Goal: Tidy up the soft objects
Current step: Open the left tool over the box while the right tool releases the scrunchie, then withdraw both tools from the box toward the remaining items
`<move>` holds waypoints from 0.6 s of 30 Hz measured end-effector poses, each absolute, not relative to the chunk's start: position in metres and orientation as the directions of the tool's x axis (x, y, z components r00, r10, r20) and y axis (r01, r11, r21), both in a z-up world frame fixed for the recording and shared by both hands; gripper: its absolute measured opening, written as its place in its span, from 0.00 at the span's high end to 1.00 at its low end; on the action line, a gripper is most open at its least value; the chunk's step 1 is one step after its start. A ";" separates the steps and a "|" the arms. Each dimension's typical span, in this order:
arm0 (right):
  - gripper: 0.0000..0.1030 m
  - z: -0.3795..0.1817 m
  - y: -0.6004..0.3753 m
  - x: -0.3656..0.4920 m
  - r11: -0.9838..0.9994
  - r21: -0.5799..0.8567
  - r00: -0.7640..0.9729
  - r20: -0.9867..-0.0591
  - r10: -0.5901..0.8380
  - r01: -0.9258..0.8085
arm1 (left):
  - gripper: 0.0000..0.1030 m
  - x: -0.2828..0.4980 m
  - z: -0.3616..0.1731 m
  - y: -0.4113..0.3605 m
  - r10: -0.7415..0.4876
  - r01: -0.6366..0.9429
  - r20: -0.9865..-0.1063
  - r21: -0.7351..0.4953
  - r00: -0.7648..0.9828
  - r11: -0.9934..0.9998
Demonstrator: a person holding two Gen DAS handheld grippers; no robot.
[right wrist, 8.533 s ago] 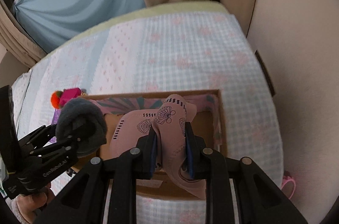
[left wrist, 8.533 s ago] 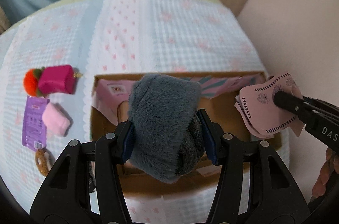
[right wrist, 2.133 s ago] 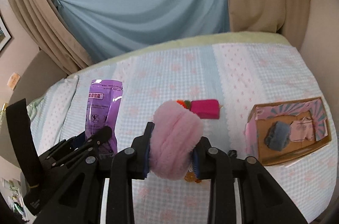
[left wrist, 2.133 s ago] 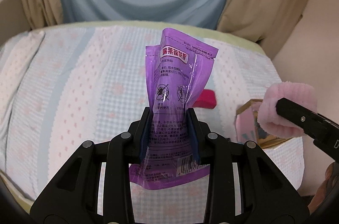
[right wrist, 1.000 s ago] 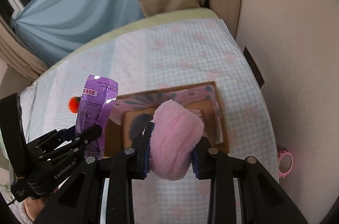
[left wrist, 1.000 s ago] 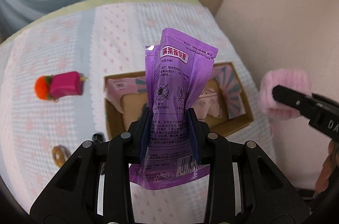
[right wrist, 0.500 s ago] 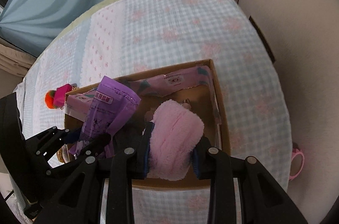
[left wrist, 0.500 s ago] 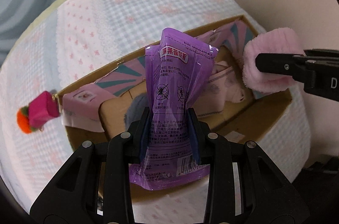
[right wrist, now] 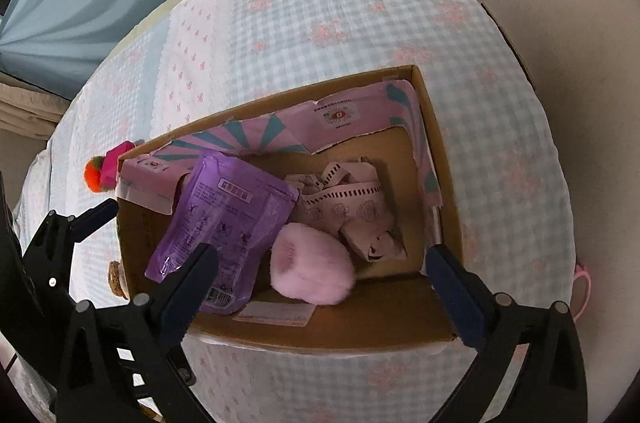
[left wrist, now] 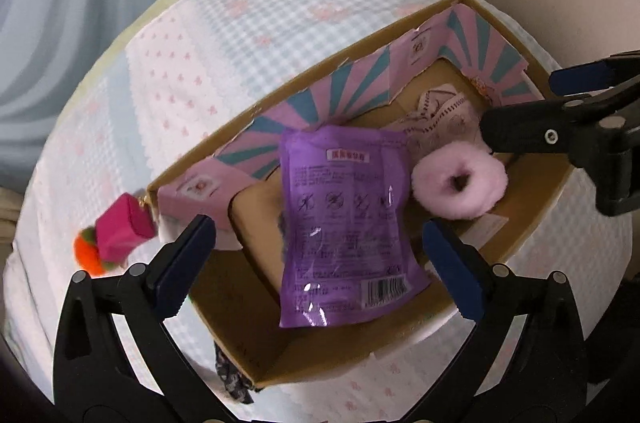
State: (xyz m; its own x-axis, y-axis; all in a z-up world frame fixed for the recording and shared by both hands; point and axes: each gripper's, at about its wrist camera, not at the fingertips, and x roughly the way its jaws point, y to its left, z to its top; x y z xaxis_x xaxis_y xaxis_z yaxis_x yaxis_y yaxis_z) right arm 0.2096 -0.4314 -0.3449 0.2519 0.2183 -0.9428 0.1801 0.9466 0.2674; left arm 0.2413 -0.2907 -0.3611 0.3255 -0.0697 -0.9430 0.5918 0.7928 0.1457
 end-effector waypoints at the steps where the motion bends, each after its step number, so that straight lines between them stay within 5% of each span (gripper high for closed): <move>1: 0.00 -0.344 -0.431 0.209 0.947 0.267 0.255 -0.942 0.217 0.179 | 0.00 0.241 -0.360 -0.289 -0.073 0.587 -0.943 0.140 0.324 0.798; 18: 0.00 -0.267 -0.412 0.165 0.976 0.181 0.414 -0.903 0.116 0.122 | 0.00 0.208 -0.281 -0.256 -0.158 0.504 -0.899 0.079 0.410 0.860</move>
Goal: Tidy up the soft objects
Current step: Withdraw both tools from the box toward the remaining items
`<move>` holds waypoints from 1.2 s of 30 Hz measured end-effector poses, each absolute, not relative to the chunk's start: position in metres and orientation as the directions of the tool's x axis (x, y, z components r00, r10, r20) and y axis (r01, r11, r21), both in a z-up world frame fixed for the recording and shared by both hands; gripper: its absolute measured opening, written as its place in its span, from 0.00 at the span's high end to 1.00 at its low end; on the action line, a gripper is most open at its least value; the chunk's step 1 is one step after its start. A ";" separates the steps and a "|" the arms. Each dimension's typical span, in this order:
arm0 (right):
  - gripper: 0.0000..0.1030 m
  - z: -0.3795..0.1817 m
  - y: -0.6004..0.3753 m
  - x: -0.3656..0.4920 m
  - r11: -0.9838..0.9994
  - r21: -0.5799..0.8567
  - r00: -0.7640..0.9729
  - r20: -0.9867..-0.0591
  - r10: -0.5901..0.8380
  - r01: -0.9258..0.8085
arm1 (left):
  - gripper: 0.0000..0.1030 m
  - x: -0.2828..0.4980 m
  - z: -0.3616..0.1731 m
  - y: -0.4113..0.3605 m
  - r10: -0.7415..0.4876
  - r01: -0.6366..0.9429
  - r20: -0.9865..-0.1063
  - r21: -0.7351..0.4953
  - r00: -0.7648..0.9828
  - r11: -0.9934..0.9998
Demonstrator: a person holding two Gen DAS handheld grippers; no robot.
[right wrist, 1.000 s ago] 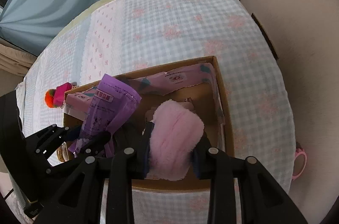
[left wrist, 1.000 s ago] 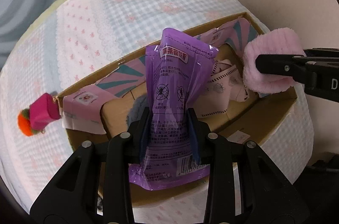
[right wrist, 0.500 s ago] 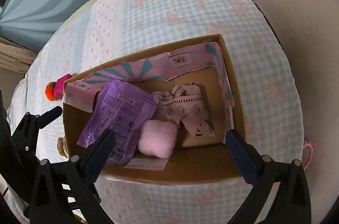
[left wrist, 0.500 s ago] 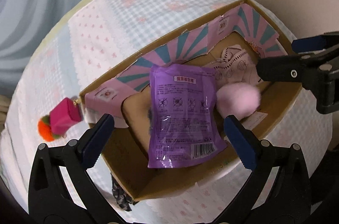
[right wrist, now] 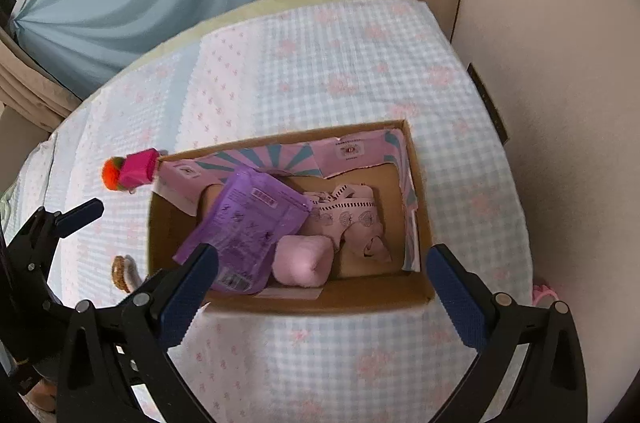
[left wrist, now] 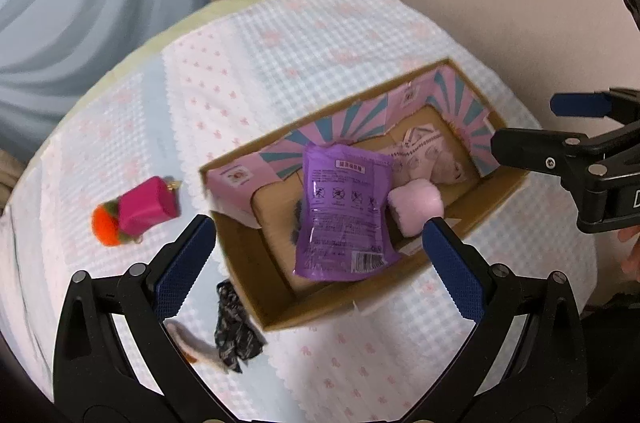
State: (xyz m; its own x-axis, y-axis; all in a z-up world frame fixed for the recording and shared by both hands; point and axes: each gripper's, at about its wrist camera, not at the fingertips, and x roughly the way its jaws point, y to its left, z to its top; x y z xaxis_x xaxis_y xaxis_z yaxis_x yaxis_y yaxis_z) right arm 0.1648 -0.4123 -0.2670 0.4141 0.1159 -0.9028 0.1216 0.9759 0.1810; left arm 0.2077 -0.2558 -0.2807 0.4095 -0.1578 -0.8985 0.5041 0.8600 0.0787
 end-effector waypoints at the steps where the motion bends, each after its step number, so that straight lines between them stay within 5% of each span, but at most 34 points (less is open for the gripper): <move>1: 0.00 -0.260 -0.411 0.161 0.977 0.177 0.425 -0.899 0.110 0.123 | 0.00 0.204 -0.270 -0.250 -0.168 0.492 -0.893 0.066 0.417 0.868; 23: 0.00 -0.070 -0.334 0.046 0.986 0.096 0.679 -0.734 -0.023 0.138 | 0.00 0.116 -0.066 -0.096 -0.215 0.245 -0.718 -0.064 0.662 0.967; 36: 0.00 -0.079 -0.229 0.035 0.996 0.088 0.704 -0.709 0.040 0.032 | 0.00 0.095 -0.086 0.013 -0.163 0.109 -0.729 -0.121 0.665 0.987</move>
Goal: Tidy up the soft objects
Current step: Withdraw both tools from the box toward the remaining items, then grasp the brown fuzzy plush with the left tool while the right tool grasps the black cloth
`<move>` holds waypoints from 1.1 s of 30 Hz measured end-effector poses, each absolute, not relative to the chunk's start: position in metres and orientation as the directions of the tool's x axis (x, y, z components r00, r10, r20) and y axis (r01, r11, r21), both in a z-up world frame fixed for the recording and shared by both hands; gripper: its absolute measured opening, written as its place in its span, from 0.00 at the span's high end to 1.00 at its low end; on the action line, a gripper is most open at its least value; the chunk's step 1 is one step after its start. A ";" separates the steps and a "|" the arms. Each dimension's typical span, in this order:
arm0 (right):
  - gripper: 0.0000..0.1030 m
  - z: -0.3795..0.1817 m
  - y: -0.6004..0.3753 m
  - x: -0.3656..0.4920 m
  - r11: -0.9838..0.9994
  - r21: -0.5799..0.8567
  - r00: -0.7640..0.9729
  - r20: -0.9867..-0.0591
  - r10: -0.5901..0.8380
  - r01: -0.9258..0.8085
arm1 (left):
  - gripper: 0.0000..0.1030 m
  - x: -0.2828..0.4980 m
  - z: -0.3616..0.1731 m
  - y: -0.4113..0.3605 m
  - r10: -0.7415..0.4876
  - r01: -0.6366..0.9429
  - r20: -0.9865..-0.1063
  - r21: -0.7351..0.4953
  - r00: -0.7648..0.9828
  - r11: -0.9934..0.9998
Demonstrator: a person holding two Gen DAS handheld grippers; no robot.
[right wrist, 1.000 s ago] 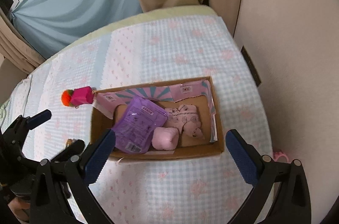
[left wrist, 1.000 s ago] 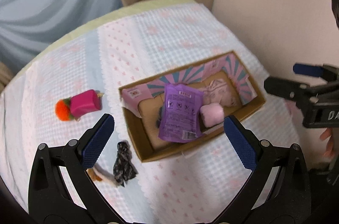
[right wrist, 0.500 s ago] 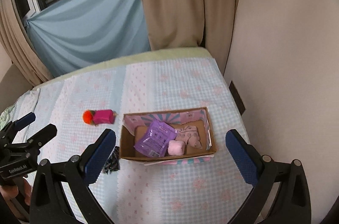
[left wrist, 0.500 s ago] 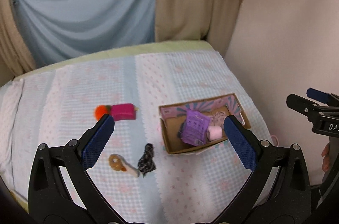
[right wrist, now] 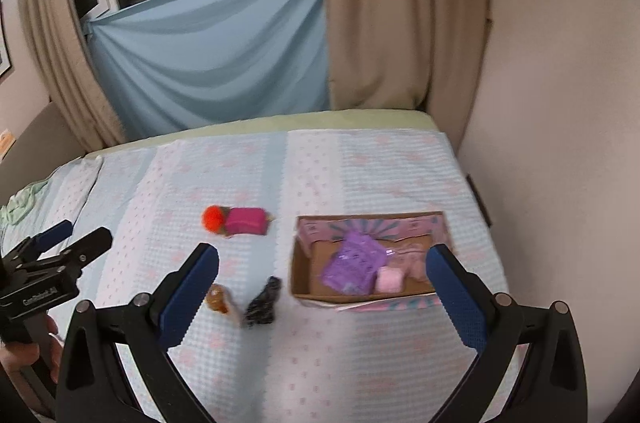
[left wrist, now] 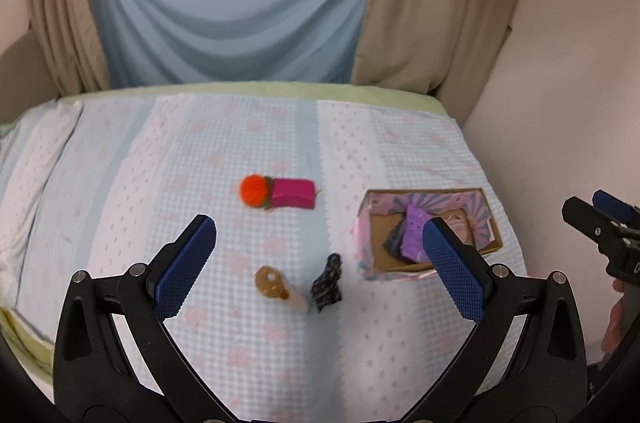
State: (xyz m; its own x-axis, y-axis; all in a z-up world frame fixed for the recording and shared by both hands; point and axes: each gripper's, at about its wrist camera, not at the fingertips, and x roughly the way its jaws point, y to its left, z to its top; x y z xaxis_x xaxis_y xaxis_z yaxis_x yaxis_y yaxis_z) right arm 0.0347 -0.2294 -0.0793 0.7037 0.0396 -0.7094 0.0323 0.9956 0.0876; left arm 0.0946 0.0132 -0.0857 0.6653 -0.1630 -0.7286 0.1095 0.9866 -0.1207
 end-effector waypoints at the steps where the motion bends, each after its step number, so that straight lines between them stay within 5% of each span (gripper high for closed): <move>1: 0.00 -0.083 -0.223 0.035 0.995 0.093 0.703 -0.710 0.046 0.028 | 0.00 0.095 -0.092 0.021 -0.161 0.105 -0.736 -0.122 0.657 0.987; 18: 0.00 -0.232 -0.141 0.075 0.975 0.209 0.582 -0.803 0.130 0.070 | 0.00 0.139 -0.256 0.087 -0.237 0.141 -0.841 -0.192 0.486 0.971; 33: 0.14 -0.395 -0.115 0.134 0.953 0.275 0.505 -0.845 0.176 0.128 | 0.10 0.187 -0.431 0.071 -0.357 0.478 -0.852 -0.149 0.382 0.866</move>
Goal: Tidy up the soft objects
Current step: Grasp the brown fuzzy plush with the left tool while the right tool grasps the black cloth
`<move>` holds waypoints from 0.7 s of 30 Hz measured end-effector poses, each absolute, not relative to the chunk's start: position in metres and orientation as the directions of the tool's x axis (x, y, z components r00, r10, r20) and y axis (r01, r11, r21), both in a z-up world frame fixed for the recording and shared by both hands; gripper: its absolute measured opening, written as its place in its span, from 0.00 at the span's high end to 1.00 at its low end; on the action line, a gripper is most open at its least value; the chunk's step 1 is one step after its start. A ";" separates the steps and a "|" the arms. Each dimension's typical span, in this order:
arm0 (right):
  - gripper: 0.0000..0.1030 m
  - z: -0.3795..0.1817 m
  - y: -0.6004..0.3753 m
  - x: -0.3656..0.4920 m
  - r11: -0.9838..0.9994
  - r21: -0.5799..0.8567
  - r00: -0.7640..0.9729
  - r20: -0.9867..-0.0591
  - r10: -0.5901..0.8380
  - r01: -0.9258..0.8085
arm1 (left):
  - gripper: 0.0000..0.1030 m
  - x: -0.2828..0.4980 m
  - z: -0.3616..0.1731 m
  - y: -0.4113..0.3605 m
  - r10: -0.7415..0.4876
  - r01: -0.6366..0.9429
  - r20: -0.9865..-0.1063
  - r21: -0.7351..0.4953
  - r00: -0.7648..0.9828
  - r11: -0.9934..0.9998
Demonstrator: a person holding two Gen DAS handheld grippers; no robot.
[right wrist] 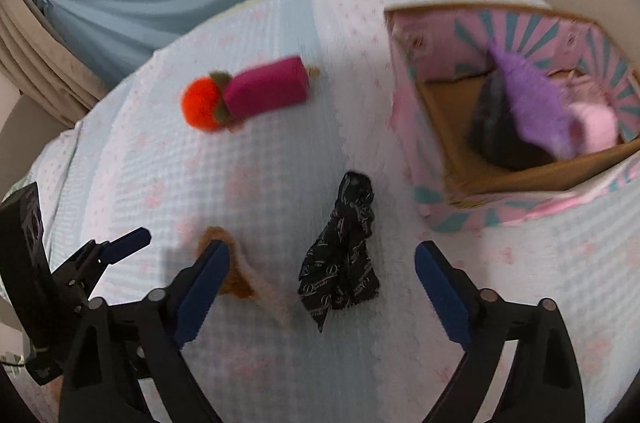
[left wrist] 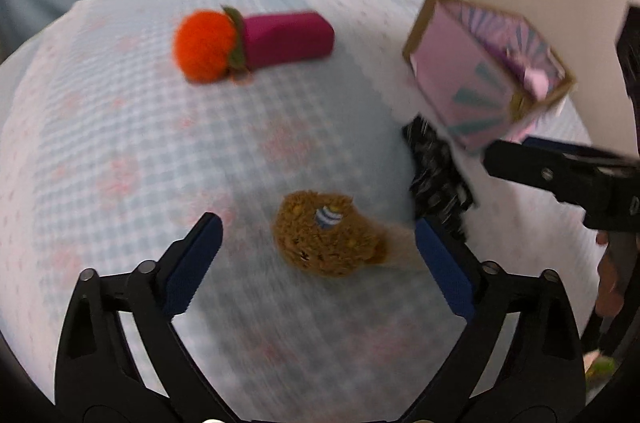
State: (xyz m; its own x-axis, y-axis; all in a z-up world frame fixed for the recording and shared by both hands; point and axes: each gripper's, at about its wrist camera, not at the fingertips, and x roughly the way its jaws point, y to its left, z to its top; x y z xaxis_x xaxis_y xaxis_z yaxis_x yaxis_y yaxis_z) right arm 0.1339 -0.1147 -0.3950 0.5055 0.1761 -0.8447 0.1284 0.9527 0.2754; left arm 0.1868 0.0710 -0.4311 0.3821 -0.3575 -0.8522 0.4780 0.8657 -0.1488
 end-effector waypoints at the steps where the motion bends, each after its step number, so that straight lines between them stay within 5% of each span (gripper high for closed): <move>1: 0.15 -0.403 -0.112 0.138 0.954 0.273 0.499 -0.849 0.176 0.127 | 0.12 0.188 -0.441 0.069 -0.355 0.496 -0.857 -0.139 0.373 0.857; 11: 0.17 -0.444 -0.099 0.156 0.963 0.229 0.466 -0.874 0.138 0.145 | 0.24 0.190 -0.468 0.064 -0.391 0.551 -0.854 -0.155 0.342 0.820; 16: 0.29 -0.457 -0.100 0.166 0.968 0.203 0.452 -0.885 0.115 0.150 | 0.44 0.195 -0.471 0.061 -0.435 0.571 -0.847 -0.202 0.307 0.796; 21: 0.58 -0.466 -0.096 0.172 0.981 0.135 0.415 -0.908 0.066 0.139 | 0.52 0.197 -0.469 0.062 -0.439 0.561 -0.845 -0.214 0.304 0.800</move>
